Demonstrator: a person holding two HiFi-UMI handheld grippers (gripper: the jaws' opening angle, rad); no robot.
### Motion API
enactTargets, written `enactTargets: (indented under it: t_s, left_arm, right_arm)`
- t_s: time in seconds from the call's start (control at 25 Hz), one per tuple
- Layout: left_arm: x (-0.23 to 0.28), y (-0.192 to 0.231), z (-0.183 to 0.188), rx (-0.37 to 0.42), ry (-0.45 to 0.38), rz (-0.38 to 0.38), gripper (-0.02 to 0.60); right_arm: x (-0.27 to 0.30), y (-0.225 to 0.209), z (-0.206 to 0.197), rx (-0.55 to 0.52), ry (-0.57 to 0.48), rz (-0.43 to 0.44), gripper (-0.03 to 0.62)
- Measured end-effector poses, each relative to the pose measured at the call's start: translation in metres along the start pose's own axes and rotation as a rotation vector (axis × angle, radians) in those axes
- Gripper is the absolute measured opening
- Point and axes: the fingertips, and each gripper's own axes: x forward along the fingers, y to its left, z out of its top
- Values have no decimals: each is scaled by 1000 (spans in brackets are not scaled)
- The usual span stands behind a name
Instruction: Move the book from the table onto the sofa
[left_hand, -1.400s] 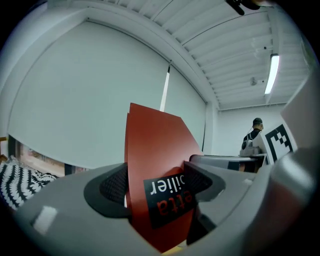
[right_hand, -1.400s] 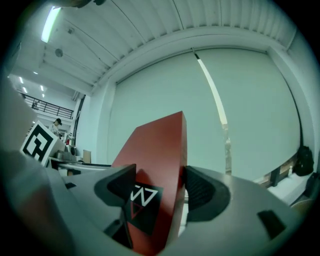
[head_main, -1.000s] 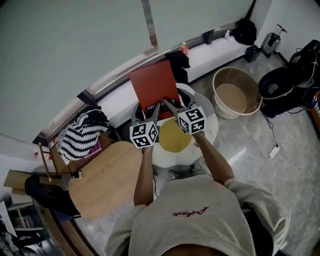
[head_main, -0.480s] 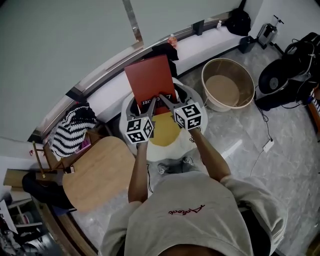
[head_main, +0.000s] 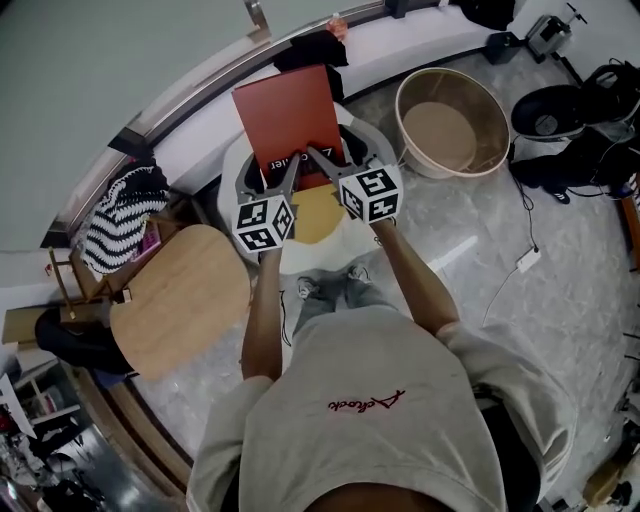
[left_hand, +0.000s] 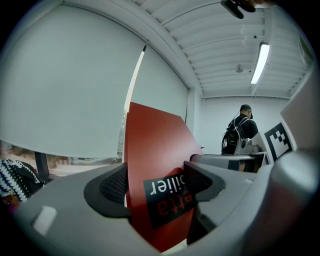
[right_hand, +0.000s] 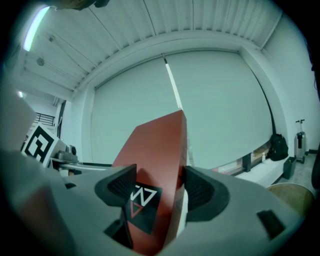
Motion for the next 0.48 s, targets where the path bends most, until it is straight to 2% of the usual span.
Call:
enactTargets:
  t_s: [0.48]
  left_arm:
    - [5, 39, -56, -44, 113, -38, 339]
  right_arm:
    - [27, 12, -61, 57, 91, -48, 296]
